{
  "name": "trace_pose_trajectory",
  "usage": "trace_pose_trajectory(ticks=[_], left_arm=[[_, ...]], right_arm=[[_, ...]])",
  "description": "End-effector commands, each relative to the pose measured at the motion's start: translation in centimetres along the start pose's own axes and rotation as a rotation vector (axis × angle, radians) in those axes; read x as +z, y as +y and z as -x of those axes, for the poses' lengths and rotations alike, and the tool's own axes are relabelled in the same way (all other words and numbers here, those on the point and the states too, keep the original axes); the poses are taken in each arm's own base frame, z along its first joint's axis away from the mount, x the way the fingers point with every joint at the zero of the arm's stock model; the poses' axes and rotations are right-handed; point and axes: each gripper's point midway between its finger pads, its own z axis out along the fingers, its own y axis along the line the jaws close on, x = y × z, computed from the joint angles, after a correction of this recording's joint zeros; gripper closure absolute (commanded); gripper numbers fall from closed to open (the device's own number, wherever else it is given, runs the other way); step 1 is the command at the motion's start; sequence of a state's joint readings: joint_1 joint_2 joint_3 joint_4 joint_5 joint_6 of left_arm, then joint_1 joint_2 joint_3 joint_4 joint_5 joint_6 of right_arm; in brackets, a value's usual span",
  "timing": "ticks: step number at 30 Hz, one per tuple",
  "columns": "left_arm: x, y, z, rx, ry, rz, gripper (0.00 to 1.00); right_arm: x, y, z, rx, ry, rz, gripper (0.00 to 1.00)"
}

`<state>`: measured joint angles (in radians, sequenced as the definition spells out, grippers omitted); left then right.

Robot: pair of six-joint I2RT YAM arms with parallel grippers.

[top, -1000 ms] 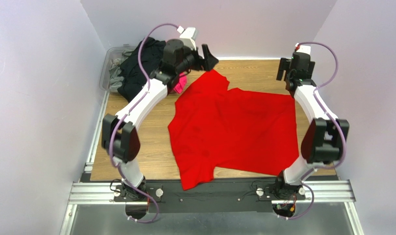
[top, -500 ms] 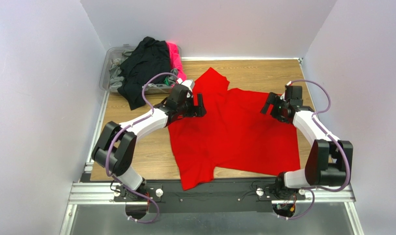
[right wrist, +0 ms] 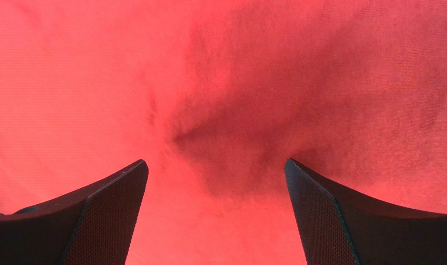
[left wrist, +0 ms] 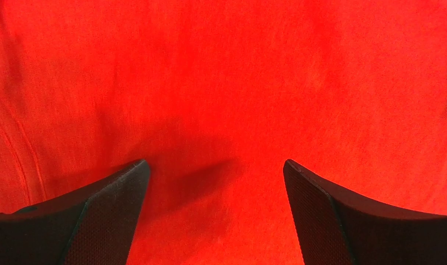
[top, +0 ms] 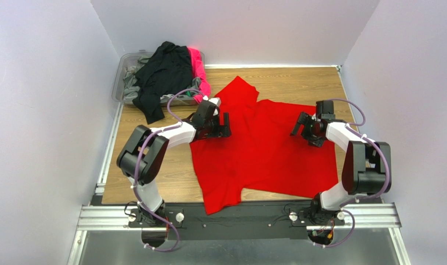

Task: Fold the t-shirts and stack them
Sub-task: Flatten the tshirt out

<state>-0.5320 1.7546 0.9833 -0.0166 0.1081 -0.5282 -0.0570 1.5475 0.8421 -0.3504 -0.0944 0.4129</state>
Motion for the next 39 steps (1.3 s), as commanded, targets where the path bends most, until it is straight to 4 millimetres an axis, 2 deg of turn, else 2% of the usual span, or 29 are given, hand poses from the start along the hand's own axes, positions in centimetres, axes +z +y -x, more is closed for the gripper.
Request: trace_pose_trajectory(ticks=[1, 4, 7, 9, 11, 12, 13, 14, 15, 17, 18, 19, 21, 23, 24, 25, 26, 31, 35, 36, 38, 39], left_arm=[[1.4, 0.9, 1.6, 0.013, -0.027, 0.009, 0.02], [2.4, 1.8, 2.0, 0.007, -0.015, 0.014, 0.02], [3.5, 1.9, 3.2, 0.030, -0.018, 0.013, 0.01], [4.5, 2.1, 3.3, 0.041, 0.001, 0.014, 0.01], [5.2, 1.9, 4.6, 0.057, -0.003, 0.011, 0.02], [5.9, 2.2, 4.5, 0.056, 0.011, 0.018, 0.02], [6.1, 2.3, 5.7, 0.055, 0.001, 0.018, 0.01], [6.8, 2.6, 5.6, 0.057, 0.012, 0.024, 0.02], [6.9, 2.2, 7.2, 0.063, -0.013, 0.017, 0.02], [7.2, 2.4, 7.9, 0.076, -0.011, 0.023, 0.02], [7.8, 2.8, 7.9, 0.073, -0.004, 0.027, 0.02], [7.8, 2.5, 9.2, 0.078, -0.020, 0.023, 0.02], [8.5, 2.3, 10.5, 0.088, -0.031, 0.016, 0.02], [9.0, 2.3, 10.8, 0.093, -0.023, 0.017, 0.02], [9.5, 2.4, 10.6, 0.096, -0.014, 0.017, 0.02], [9.5, 2.1, 11.3, 0.102, -0.020, 0.015, 0.02], [9.6, 2.2, 11.3, 0.106, -0.019, 0.019, 0.02], [8.6, 1.5, 13.0, 0.132, -0.056, 0.015, 0.02], [6.6, 0.5, 14.6, 0.148, -0.102, 0.008, 0.02], [5.6, -0.1, 15.1, 0.157, -0.122, 0.010, 0.01], [4.6, -0.5, 15.3, 0.165, -0.140, 0.017, 0.01], [3.4, -1.2, 15.2, 0.173, -0.150, 0.011, 0.01]], right_arm=[[1.0, -0.8, -0.3, 0.028, 0.029, -0.058, 0.00], [1.9, -0.8, -0.1, 0.031, 0.047, -0.070, 0.00], [2.6, -0.7, 1.0, 0.035, 0.042, -0.081, 0.00], [3.3, -0.5, 1.7, 0.040, 0.042, -0.088, 0.00], [4.2, -0.5, 1.8, 0.044, 0.062, -0.091, 0.00], [4.4, -0.3, 2.3, 0.045, 0.056, -0.090, 0.00], [5.0, 0.0, 2.9, 0.047, 0.058, -0.089, 0.00], [5.2, 0.1, 3.4, 0.047, 0.052, -0.087, 0.00], [5.5, 0.2, 3.6, 0.047, 0.053, -0.088, 0.00], [5.7, 0.8, 5.0, 0.048, 0.036, -0.079, 0.00], [6.4, 0.7, 4.9, 0.048, 0.049, -0.086, 0.00], [6.5, 1.1, 5.7, 0.050, 0.037, -0.081, 0.00], [7.4, 1.0, 5.9, 0.052, 0.048, -0.088, 0.00], [7.8, 1.2, 6.1, 0.056, 0.057, -0.084, 0.00], [7.8, 1.8, 7.1, 0.057, 0.040, -0.069, 0.00], [8.2, 1.9, 6.9, 0.061, 0.056, -0.063, 0.00], [8.2, 2.3, 7.7, 0.058, 0.043, -0.052, 0.00], [7.9, 3.4, 9.4, 0.033, 0.024, -0.022, 0.00], [6.2, 4.2, 10.9, 0.020, -0.015, -0.004, 0.00], [5.2, 4.5, 11.5, 0.018, -0.039, 0.003, 0.00], [4.4, 4.2, 11.6, 0.018, -0.055, -0.014, 0.00], [3.2, 4.3, 12.0, 0.015, -0.081, -0.013, 0.00]])
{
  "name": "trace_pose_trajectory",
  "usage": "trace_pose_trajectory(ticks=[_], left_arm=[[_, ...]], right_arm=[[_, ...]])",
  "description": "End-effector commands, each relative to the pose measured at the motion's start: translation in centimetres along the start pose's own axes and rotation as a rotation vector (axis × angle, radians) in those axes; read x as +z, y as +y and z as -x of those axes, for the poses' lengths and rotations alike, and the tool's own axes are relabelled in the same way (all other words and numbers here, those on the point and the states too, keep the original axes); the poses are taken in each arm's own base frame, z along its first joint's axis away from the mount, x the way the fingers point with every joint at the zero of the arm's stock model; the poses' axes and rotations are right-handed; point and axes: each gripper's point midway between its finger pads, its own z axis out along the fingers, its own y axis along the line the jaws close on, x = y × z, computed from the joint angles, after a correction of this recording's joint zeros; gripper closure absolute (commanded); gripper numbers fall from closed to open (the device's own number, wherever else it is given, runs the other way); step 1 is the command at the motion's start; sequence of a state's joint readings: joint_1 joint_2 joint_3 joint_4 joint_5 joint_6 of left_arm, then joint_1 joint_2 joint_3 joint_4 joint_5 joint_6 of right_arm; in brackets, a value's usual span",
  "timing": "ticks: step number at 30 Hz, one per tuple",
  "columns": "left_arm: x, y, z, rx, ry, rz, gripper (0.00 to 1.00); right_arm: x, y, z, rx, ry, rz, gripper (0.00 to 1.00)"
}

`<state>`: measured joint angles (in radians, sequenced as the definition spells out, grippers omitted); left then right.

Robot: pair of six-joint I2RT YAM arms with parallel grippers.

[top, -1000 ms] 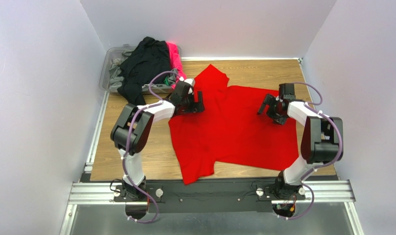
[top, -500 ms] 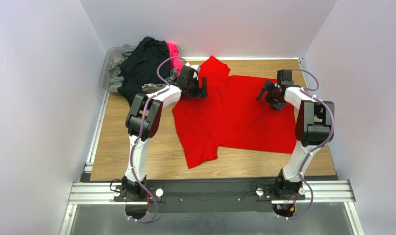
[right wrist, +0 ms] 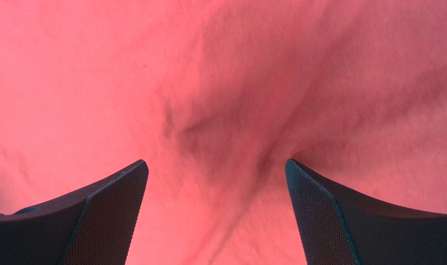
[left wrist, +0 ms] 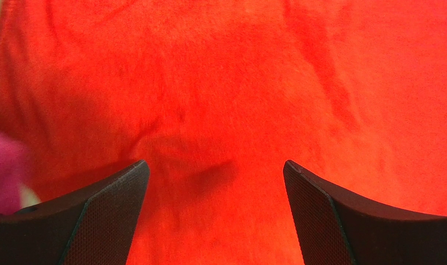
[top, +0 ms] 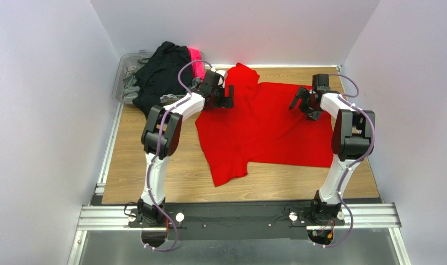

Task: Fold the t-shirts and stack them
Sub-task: Flatten the tshirt out

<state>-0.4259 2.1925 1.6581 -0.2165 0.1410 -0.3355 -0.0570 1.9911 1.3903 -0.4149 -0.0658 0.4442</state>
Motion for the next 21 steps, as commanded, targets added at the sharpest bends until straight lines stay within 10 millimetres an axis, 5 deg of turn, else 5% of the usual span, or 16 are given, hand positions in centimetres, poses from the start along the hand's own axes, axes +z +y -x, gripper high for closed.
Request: trace_pose_trajectory(ticks=[1, 3, 4, 6, 8, 9, 11, 12, 13, 16, 21], left_arm=[[-4.9, -2.5, 3.1, 0.053, -0.100, -0.006, 0.02], [-6.9, -3.3, 3.7, 0.065, -0.136, 0.006, 0.01], [-7.0, -3.8, 1.8, 0.075, -0.106, 0.010, 0.02], [-8.8, -4.6, 1.3, 0.074, -0.120, 0.017, 0.02], [-9.5, -5.6, -2.4, 0.060, -0.058, 0.011, 0.01], [-10.8, -5.9, -2.5, 0.055, -0.086, 0.033, 0.01], [-11.6, -6.2, -6.7, 0.030, -0.023, 0.043, 0.01], [-13.2, -6.5, -6.8, 0.016, -0.047, 0.043, 0.01], [-13.5, -5.8, -9.7, 0.002, -0.002, 0.063, 0.01], [-15.9, -6.0, -13.8, -0.054, 0.026, 0.057, 0.01], [-19.6, -7.3, -18.0, -0.164, 0.045, 0.013, 0.01]], right_arm=[[-3.4, 0.3, 0.9, -0.016, -0.043, -0.008, 0.00], [-4.1, -0.5, 0.3, -0.020, -0.046, -0.034, 0.00], [-5.2, -0.4, 0.5, -0.021, -0.066, -0.030, 0.00], [-5.6, -1.1, -0.9, -0.012, -0.044, -0.045, 0.00], [-7.0, -1.1, -1.3, -0.002, -0.057, -0.038, 0.00], [-7.2, -1.7, -2.6, 0.005, -0.037, -0.048, 0.00], [-8.5, -2.4, -3.0, 0.017, -0.063, -0.069, 0.00], [-8.5, -3.1, -4.1, 0.025, -0.049, -0.088, 0.00], [-8.8, -3.4, -4.6, 0.030, -0.046, -0.098, 0.00], [-10.2, -4.3, -5.1, 0.042, -0.077, -0.125, 0.00], [-11.8, -6.2, -6.2, 0.060, -0.107, -0.203, 0.00]])
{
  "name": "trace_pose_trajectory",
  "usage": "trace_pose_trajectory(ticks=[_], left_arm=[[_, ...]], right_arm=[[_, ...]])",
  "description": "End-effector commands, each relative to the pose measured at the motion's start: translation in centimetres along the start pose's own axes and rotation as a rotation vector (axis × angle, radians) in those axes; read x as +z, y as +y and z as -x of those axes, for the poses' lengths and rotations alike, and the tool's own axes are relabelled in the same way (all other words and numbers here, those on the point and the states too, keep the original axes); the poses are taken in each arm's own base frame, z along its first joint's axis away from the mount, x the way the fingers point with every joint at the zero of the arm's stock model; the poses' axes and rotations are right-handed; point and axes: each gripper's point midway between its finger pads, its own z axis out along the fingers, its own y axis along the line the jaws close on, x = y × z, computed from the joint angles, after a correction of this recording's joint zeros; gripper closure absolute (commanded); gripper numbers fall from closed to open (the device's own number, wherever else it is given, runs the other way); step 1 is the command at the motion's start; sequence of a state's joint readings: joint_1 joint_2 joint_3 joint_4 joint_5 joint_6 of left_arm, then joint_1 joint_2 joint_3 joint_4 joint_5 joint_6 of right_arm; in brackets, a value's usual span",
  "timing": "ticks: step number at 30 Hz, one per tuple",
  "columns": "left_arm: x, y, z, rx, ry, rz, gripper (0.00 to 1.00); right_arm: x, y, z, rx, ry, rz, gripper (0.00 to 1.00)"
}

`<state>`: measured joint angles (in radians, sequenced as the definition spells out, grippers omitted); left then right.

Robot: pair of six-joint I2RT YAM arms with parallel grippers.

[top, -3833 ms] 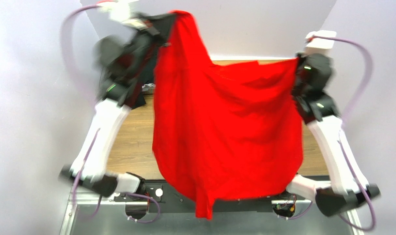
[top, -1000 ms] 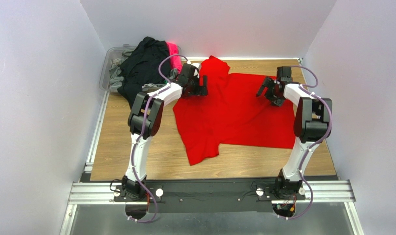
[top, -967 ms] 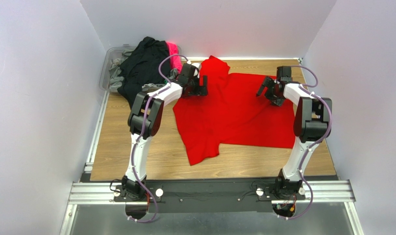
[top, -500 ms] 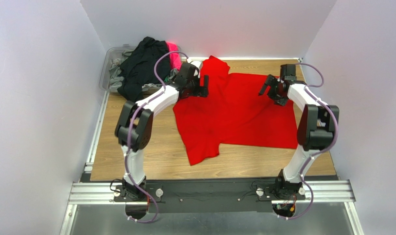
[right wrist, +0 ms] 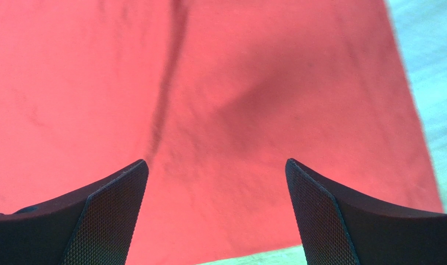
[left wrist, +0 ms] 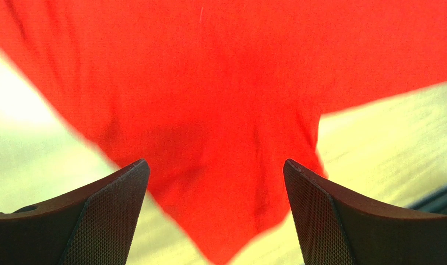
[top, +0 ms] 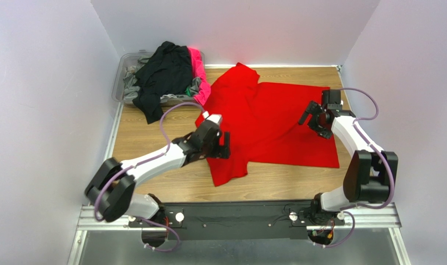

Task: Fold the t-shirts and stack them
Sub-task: Flatten the tshirt out, then fold the tshirt

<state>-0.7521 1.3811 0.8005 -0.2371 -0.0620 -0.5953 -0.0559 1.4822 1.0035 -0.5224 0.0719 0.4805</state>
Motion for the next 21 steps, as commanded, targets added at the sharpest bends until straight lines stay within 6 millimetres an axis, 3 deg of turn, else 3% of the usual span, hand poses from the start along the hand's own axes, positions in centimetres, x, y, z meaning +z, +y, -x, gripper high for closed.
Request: trace_pose_trajectory(ticks=[1, 3, 4, 11, 21], left_arm=[[-2.3, -0.2, -2.7, -0.148, -0.008, 0.015, 0.01], [-3.4, -0.6, -3.5, -0.172, -0.014, 0.007, 0.01], [-3.7, -1.0, -5.1, -0.189, 0.015, 0.006, 0.02], [-4.2, -0.8, -9.8, -0.209, 0.117, 0.025, 0.05], [-3.3, 0.2, -12.3, -0.206, 0.170, 0.103, 0.23]], right_arm=[[-1.1, -2.1, -0.5, 0.023, -0.028, -0.092, 0.00], [-1.2, -2.2, -0.7, 0.020, -0.026, -0.091, 0.00], [-1.3, -2.2, -0.7, 0.020, -0.027, -0.089, 0.00], [-1.3, -1.5, -2.2, 0.043, 0.017, -0.036, 0.00], [-1.7, -2.1, -3.2, 0.025, 0.021, -0.038, 0.00]])
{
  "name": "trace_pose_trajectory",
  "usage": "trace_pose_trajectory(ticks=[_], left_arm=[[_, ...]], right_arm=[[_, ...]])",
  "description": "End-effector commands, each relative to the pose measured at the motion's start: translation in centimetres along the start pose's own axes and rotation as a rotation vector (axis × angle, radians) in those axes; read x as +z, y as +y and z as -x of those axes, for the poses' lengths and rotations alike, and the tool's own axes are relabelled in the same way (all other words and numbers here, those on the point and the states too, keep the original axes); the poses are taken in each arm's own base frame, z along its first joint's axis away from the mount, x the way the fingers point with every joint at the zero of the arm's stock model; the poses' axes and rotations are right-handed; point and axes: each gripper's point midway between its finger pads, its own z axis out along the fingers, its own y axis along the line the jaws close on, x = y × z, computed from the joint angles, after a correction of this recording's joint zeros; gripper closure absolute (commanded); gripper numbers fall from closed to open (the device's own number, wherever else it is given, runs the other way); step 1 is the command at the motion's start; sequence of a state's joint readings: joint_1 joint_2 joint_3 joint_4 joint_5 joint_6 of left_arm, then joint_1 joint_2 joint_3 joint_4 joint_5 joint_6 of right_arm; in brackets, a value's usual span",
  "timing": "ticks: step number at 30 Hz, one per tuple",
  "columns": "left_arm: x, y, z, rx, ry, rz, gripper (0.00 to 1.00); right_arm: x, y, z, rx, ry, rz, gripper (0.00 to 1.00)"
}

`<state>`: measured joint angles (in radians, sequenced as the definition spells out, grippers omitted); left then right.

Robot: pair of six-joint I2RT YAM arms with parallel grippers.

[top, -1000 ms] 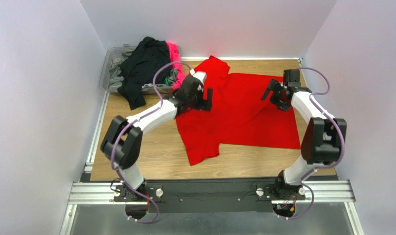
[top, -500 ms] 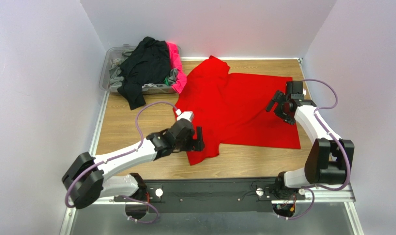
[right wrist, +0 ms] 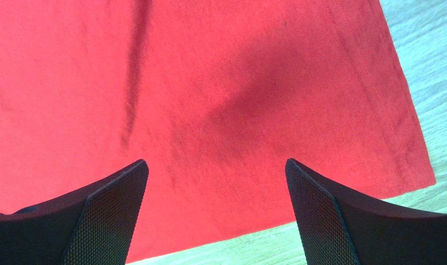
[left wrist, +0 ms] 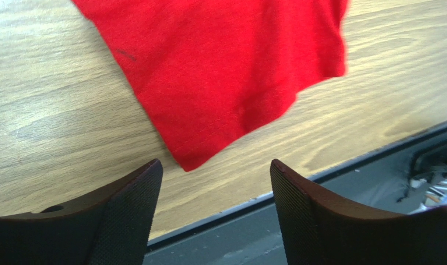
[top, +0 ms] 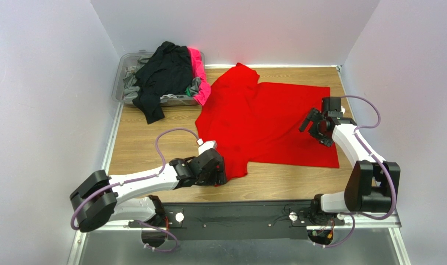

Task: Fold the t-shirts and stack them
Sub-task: Fold the tshirt

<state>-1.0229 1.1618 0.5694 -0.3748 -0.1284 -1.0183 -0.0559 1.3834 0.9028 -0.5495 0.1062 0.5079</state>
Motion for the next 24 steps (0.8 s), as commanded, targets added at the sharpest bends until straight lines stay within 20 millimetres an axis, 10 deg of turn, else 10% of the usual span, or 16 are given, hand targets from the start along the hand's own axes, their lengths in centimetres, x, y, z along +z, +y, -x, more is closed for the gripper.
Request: trace_pose_trajectory(ticks=[1, 24], left_arm=[[1.2, 1.8, -0.5, -0.016, 0.001, 0.091, 0.25], [2.9, 2.6, -2.6, -0.009, 0.074, 0.183, 0.79]], right_arm=[[-0.5, -0.2, -0.8, 0.000, 0.014, 0.006, 0.00], [-0.9, -0.2, -0.3, -0.046, -0.004, 0.014, 0.00]])
